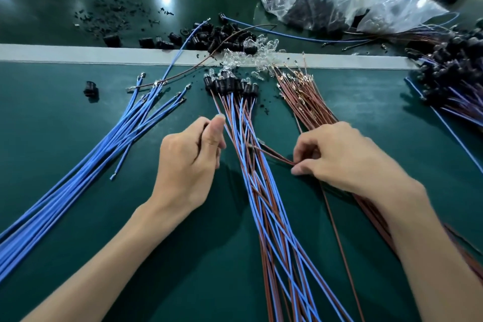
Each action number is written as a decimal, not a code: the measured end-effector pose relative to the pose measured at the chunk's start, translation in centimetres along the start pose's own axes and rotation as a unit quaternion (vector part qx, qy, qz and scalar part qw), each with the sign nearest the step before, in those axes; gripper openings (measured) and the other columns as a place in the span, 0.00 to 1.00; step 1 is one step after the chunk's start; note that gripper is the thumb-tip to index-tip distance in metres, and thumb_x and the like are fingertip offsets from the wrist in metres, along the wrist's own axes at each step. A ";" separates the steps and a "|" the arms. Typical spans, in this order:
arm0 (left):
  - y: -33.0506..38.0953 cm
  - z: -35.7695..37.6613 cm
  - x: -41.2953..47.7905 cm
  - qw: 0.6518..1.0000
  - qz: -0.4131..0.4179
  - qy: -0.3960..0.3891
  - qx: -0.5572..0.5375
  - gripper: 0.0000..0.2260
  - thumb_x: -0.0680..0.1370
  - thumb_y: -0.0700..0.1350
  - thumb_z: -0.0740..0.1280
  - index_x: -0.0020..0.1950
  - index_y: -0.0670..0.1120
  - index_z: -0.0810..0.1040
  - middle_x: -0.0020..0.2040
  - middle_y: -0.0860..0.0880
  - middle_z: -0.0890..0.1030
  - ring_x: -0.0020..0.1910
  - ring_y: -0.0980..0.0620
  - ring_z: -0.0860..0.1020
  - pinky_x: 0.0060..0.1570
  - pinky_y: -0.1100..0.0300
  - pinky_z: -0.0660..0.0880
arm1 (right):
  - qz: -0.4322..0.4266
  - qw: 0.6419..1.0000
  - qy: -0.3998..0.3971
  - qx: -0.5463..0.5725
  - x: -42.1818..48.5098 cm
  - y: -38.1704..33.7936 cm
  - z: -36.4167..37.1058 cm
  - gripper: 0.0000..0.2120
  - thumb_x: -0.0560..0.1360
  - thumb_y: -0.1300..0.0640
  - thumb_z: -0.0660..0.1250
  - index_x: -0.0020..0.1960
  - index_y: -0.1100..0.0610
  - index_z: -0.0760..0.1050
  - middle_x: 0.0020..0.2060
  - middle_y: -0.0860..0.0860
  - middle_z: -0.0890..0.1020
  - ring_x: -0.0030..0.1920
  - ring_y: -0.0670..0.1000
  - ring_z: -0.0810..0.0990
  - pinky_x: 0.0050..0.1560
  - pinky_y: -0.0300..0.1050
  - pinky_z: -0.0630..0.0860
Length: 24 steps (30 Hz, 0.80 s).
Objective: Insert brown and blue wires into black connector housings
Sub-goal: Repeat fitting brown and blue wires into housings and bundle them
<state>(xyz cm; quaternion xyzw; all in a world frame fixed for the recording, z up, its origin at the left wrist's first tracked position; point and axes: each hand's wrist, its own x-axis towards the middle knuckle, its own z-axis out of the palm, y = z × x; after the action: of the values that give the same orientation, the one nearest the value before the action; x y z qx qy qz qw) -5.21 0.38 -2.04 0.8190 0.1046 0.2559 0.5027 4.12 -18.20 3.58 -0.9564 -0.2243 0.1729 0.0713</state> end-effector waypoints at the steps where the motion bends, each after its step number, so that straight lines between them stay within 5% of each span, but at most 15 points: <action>1: 0.0 -0.1 -0.1 1.000 -0.001 0.000 -0.013 0.21 0.81 0.55 0.55 0.32 0.46 0.69 0.24 0.49 0.72 0.21 0.54 0.69 0.24 0.65 0.65 | -0.004 1.000 0.014 -0.001 0.0 -0.3 0.2 0.07 0.66 0.45 0.75 0.37 0.44 0.77 0.33 0.39 0.77 0.42 0.47 0.77 0.40 0.41 0.68; 6: 0.1 -0.2 -0.5 0.998 -0.003 -0.025 -0.064 0.22 0.80 0.56 0.53 0.31 0.45 0.67 0.27 0.49 0.72 0.22 0.55 0.68 0.26 0.62 0.66 | 0.003 0.999 0.039 0.002 0.3 -1.0 -1.0 0.08 0.70 0.45 0.72 0.35 0.44 0.76 0.34 0.43 0.79 0.41 0.51 0.76 0.38 0.42 0.65; 9: 0.2 -0.4 -0.4 0.994 0.012 -0.042 -0.103 0.18 0.81 0.54 0.53 0.33 0.50 0.68 0.30 0.50 0.74 0.27 0.55 0.72 0.31 0.62 0.68 | 0.013 0.990 0.142 0.004 0.6 -1.4 -1.7 0.06 0.76 0.48 0.65 0.43 0.49 0.74 0.40 0.51 0.80 0.43 0.55 0.76 0.43 0.46 0.68; 11: 0.5 -0.7 -0.4 0.986 0.027 -0.081 -0.145 0.14 0.81 0.52 0.54 0.38 0.54 0.72 0.40 0.49 0.79 0.38 0.52 0.77 0.38 0.61 0.71 | 0.002 0.975 0.210 0.078 1.1 -2.2 -2.7 0.07 0.79 0.49 0.60 0.46 0.51 0.72 0.36 0.51 0.81 0.41 0.54 0.78 0.44 0.48 0.72; 14: 1.5 -0.5 -0.7 0.947 0.005 -0.189 -0.260 0.12 0.79 0.58 0.59 0.42 0.52 0.74 0.63 0.46 0.75 0.63 0.49 0.75 0.56 0.57 0.74 | -0.067 0.930 0.169 0.319 2.3 -4.6 -4.0 0.07 0.78 0.55 0.61 0.42 0.53 0.72 0.24 0.50 0.79 0.26 0.43 0.75 0.32 0.41 0.70; 18: 2.6 -0.1 -1.6 0.891 -0.025 -0.309 -0.333 0.09 0.80 0.56 0.60 0.45 0.56 0.77 0.64 0.46 0.77 0.64 0.44 0.75 0.62 0.48 0.72 | -0.071 0.792 0.068 0.603 4.4 -8.1 -3.2 0.07 0.80 0.60 0.60 0.43 0.58 0.69 0.24 0.50 0.78 0.20 0.43 0.68 0.22 0.32 0.64; 22: 2.3 0.0 -1.8 0.907 -0.062 -0.267 -0.320 0.14 0.80 0.48 0.58 0.39 0.53 0.78 0.40 0.48 0.79 0.42 0.50 0.77 0.48 0.57 0.74 | -0.029 0.570 0.081 0.817 6.0 -7.9 -2.7 0.03 0.81 0.64 0.56 0.52 0.63 0.68 0.31 0.55 0.80 0.26 0.44 0.74 0.25 0.31 0.71; 24: 2.0 -0.1 -1.4 0.909 -0.086 -0.213 -0.347 0.16 0.79 0.44 0.57 0.35 0.53 0.76 0.34 0.50 0.75 0.35 0.53 0.73 0.41 0.62 0.71 | -0.030 0.513 0.093 0.853 6.2 -6.6 -2.6 0.05 0.81 0.65 0.55 0.57 0.63 0.66 0.38 0.58 0.80 0.32 0.46 0.76 0.30 0.33 0.74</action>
<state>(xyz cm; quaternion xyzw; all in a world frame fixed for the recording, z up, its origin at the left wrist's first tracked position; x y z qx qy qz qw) -6.62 -1.09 -0.71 0.6162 -0.0305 0.0509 0.7854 7.59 -9.70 5.57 -0.4398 0.0105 0.1889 0.8780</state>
